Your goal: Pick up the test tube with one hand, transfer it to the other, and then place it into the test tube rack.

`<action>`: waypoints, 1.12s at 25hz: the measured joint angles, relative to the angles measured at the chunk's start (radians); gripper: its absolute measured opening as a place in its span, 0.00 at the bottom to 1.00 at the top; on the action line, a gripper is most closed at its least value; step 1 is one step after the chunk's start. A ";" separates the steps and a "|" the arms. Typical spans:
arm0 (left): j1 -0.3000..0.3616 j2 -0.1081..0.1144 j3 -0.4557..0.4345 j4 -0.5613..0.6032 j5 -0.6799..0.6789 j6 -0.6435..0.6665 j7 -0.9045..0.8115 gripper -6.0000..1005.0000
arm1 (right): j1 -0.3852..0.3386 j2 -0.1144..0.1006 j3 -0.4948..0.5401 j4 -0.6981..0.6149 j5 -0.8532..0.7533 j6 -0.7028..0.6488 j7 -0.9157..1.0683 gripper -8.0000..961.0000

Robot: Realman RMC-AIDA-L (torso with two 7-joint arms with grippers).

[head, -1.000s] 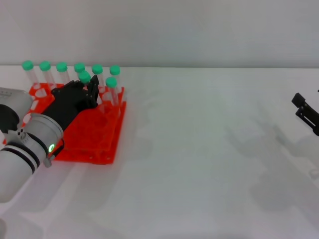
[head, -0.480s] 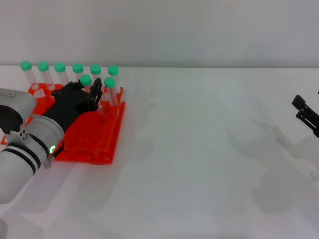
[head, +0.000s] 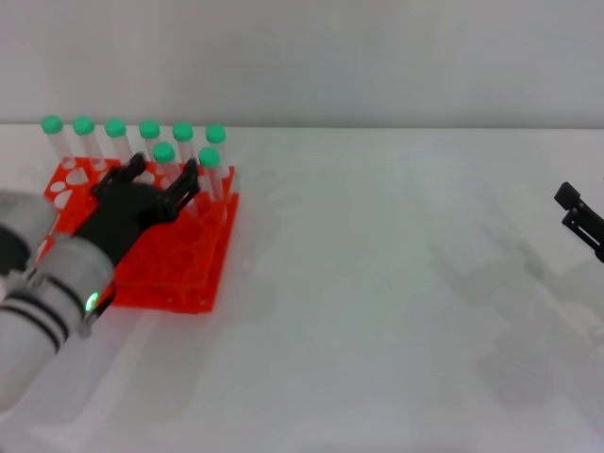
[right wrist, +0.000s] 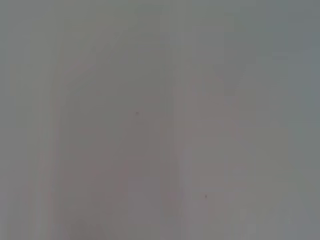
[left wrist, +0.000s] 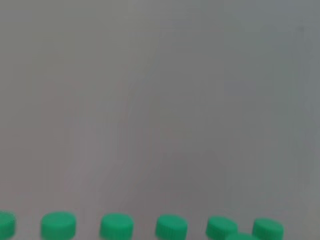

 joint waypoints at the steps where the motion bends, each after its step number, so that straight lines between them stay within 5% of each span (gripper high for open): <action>1: 0.023 -0.001 -0.003 -0.009 -0.005 -0.019 0.012 0.75 | 0.000 0.000 0.001 0.000 0.000 0.000 -0.001 0.83; 6: 0.148 -0.004 -0.029 -0.019 -0.065 -0.163 0.056 0.80 | -0.002 -0.001 0.009 0.001 0.005 -0.003 -0.001 0.83; 14: 0.308 -0.010 -0.033 0.011 -0.339 -0.399 0.055 0.87 | -0.002 -0.003 0.070 0.011 0.007 -0.005 -0.004 0.83; 28: 0.318 -0.011 -0.021 0.043 -0.418 -0.410 0.039 0.87 | 0.014 0.003 0.131 0.053 0.035 -0.005 -0.101 0.83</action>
